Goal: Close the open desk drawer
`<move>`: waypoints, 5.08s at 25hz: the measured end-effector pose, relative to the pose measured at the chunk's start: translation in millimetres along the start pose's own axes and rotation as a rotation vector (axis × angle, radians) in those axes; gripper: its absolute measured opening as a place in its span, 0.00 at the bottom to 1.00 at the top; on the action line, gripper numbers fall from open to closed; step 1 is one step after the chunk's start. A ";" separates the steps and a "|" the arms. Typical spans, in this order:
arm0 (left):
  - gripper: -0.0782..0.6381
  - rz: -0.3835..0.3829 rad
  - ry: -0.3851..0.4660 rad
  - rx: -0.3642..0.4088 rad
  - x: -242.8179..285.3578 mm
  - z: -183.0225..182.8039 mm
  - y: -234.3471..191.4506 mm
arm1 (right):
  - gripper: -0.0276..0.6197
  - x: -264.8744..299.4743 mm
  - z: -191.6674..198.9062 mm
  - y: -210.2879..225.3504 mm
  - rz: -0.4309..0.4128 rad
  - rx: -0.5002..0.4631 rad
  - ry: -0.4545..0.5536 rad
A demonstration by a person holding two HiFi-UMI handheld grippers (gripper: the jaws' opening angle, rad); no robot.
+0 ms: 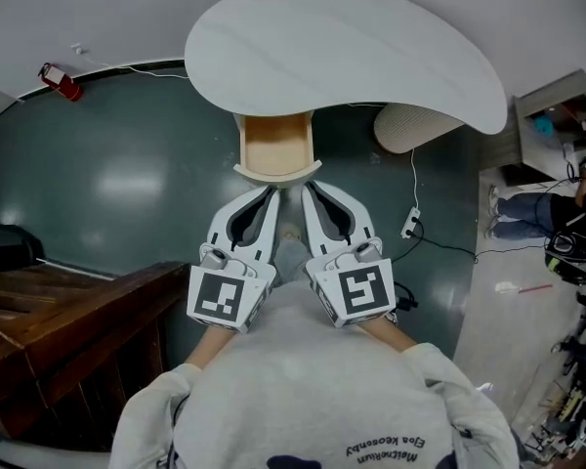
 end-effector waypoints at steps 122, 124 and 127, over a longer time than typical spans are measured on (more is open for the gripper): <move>0.12 0.245 -0.435 -0.114 56.6 263.1 -122.2 | 0.24 93.5 417.9 0.7 0.082 0.260 -0.776; 0.12 0.241 -0.436 -0.112 58.0 265.3 -123.1 | 0.24 92.9 423.4 1.7 0.095 0.265 -0.787; 0.12 0.241 -0.440 -0.113 58.9 268.9 -124.3 | 0.24 94.5 429.1 1.2 0.103 0.277 -0.796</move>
Point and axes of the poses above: the fingertips, and each gripper's own axes: x forward along the fingers, y to its right, z out of its underside, the point moved 6 cm from there along -x, backward along the fingers, and after that the axes turned 9 degrees about y, right-handed, at the moved point
